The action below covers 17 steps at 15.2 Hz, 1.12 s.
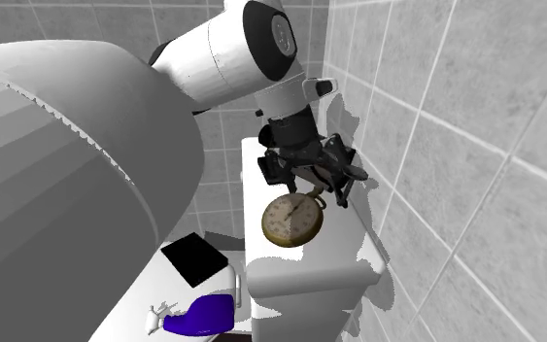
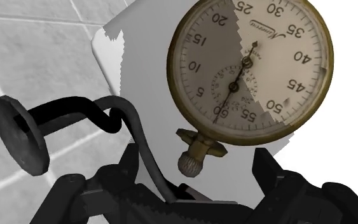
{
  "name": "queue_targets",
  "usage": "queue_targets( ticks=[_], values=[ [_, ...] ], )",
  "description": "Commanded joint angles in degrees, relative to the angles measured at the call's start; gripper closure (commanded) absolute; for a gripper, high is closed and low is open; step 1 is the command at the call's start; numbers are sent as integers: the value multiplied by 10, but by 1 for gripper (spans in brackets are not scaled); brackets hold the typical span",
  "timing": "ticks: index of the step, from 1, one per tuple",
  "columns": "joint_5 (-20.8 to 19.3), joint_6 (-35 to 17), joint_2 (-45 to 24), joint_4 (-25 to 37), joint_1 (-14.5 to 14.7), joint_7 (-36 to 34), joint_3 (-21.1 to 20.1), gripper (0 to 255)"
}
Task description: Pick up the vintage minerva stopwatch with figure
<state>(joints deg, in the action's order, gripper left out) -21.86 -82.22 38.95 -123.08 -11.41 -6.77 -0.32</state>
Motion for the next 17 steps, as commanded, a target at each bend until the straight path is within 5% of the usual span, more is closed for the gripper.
queue_targets(
  ticks=[1, 4, 5, 17],
  values=[
    [0, -14, 5, -20, 1, -6, 1, 0],
    [0, -24, 9, -35, 1, -10, 2, 0],
    [0, -23, 9, -35, 1, -10, 1, 255],
    [-1, -4, 1, -6, 4, -4, 2, 255]
  ],
)
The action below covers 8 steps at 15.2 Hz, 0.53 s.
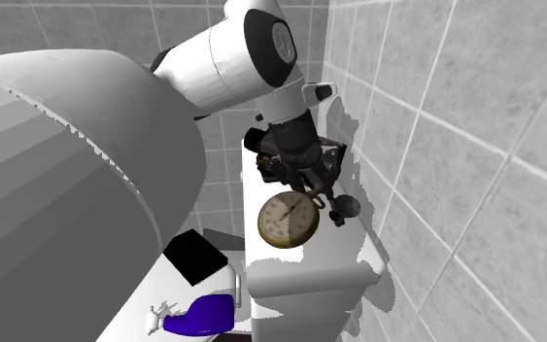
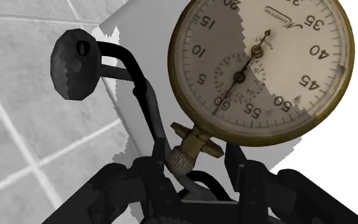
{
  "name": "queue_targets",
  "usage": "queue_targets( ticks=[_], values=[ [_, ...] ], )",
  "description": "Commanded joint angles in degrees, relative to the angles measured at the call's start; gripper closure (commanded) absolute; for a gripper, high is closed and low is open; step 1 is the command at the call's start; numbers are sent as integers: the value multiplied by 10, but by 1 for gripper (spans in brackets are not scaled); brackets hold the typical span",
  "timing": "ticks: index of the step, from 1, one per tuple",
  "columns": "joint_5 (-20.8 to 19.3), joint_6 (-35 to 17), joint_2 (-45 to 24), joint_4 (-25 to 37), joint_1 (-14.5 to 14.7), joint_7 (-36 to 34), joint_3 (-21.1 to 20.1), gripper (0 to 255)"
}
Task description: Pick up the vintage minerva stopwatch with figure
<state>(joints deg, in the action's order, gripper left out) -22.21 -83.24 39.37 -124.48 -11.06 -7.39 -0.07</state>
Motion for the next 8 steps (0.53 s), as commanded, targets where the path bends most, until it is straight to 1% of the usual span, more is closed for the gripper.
queue_targets(
  ticks=[1, 8],
  values=[
    [2, 13, -6, 17, 0, 5, -1, 255],
    [1, 58, -28, 88, -3, 22, -6, 255]
  ],
)
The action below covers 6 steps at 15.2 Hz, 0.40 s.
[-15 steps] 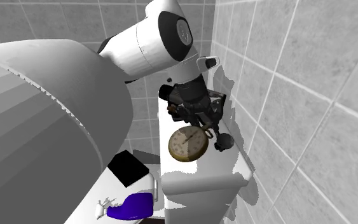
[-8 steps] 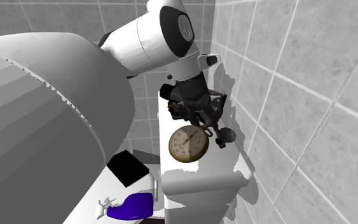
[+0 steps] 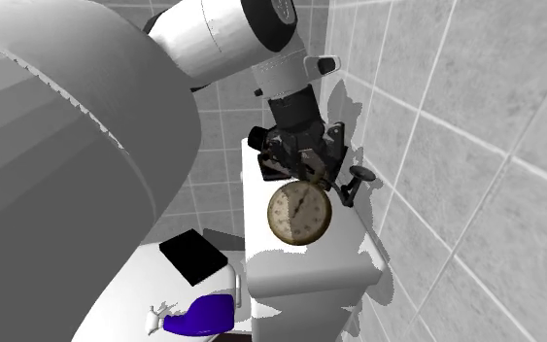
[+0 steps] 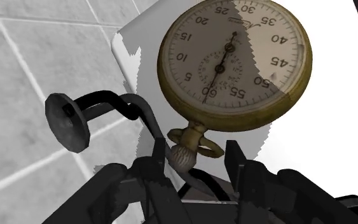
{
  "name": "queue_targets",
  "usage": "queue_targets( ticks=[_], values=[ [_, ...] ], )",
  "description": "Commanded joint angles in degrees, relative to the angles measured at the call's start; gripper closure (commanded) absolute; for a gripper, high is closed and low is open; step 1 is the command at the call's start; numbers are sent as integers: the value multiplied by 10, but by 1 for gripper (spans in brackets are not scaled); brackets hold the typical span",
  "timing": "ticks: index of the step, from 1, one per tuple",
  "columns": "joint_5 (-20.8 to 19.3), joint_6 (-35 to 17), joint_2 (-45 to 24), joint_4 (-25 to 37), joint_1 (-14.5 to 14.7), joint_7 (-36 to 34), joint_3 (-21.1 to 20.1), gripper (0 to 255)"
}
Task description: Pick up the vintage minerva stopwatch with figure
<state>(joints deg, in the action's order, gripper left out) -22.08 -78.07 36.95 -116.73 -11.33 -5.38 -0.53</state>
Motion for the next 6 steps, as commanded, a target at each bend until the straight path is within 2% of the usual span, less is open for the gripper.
queue_targets(
  ticks=[1, 6],
  values=[
    [0, 13, -8, 21, -1, 4, -2, 255],
    [-1, 34, -20, 55, -2, 13, -4, 255]
  ],
)
